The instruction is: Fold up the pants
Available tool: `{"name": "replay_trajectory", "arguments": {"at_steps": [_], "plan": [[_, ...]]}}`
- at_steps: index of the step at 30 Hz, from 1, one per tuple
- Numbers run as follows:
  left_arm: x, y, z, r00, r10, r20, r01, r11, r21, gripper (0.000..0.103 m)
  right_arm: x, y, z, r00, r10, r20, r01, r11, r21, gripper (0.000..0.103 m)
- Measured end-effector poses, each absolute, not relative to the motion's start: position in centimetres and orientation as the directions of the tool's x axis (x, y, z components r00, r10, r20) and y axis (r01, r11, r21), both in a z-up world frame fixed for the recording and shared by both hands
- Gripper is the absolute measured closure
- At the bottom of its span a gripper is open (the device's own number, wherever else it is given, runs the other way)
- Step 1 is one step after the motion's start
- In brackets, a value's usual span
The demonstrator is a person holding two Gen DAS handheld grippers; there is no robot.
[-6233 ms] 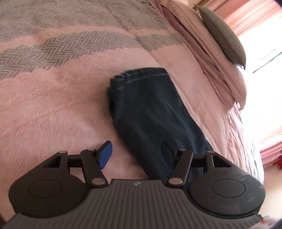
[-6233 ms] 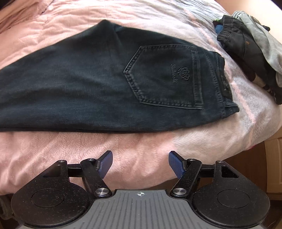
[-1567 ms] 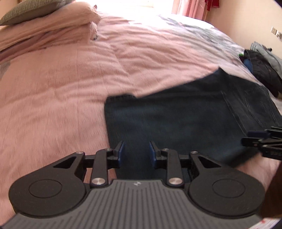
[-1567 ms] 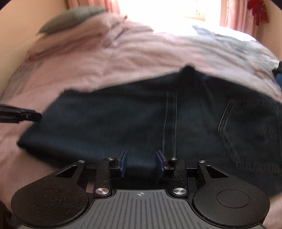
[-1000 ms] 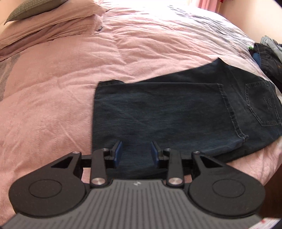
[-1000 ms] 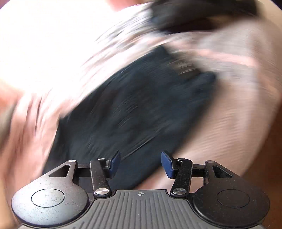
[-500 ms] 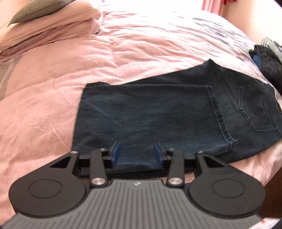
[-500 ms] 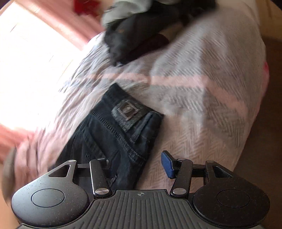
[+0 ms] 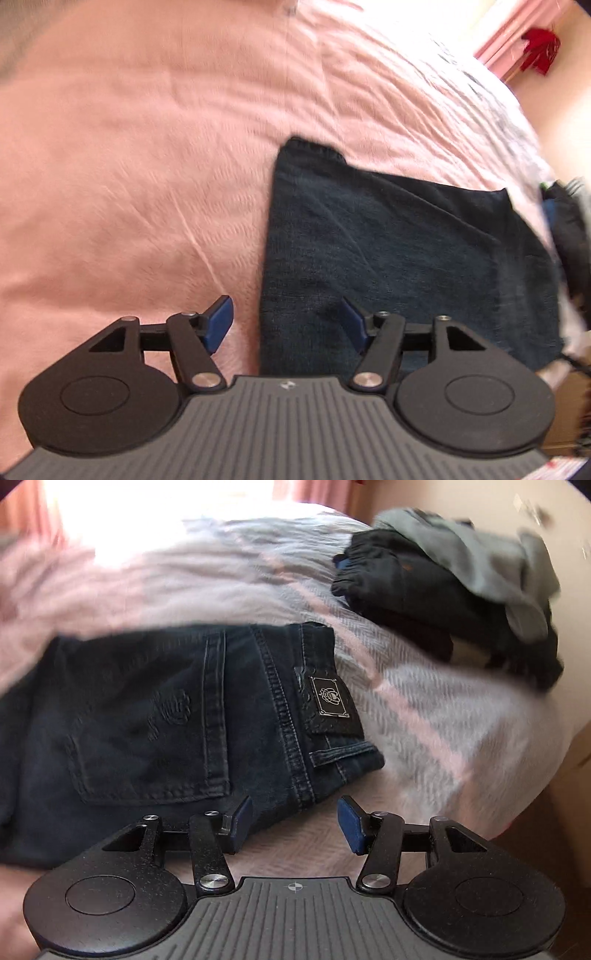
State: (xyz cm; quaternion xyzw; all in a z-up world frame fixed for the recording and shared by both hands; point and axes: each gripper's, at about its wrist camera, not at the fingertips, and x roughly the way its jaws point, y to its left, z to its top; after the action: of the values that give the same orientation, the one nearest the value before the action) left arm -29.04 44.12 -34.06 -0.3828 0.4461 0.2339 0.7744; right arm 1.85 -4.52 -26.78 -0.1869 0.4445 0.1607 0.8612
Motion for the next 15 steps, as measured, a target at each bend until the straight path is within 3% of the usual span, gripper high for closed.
{"name": "replay_trajectory", "arguments": {"at_steps": [2, 5, 8, 13, 14, 15], "plan": [[-29.5, 45.4, -36.0, 0.523, -0.059, -0.85, -0.699, 0.541, -0.467, 0.044, 1.9, -3.6, -27.5, 0.552, 0.053, -0.832, -0.451, 0.858, -0.245, 0.054], [-30.6, 46.7, -37.0, 0.59, -0.118, -0.799, -0.679, 0.463, -0.57, 0.045, 2.1, -3.3, -27.7, 0.531, 0.044, -0.846, -0.419, 0.882, -0.217, 0.054], [-31.5, 47.3, -37.9, 0.667, -0.179, -0.724, -0.644, 0.35, -0.68, 0.07, 2.2, -3.1, -27.5, 0.515, 0.039, -0.856, -0.383, 0.904, -0.19, 0.054], [-31.1, 46.9, -38.4, 0.665, -0.159, -0.73, -0.657, 0.339, -0.673, 0.07, 2.9, -2.1, -27.5, 0.508, 0.026, -0.861, -0.395, 0.895, -0.206, 0.054], [-30.9, 46.8, -38.3, 0.663, -0.148, -0.734, -0.664, 0.336, -0.668, 0.073, 3.1, -2.1, -27.5, 0.51, 0.03, -0.86, -0.403, 0.891, -0.208, 0.054], [-30.7, 46.6, -37.7, 0.656, -0.129, -0.744, -0.669, 0.356, -0.652, 0.083, 3.3, -2.1, -27.5, 0.512, 0.034, -0.858, -0.41, 0.888, -0.209, 0.054]]}}
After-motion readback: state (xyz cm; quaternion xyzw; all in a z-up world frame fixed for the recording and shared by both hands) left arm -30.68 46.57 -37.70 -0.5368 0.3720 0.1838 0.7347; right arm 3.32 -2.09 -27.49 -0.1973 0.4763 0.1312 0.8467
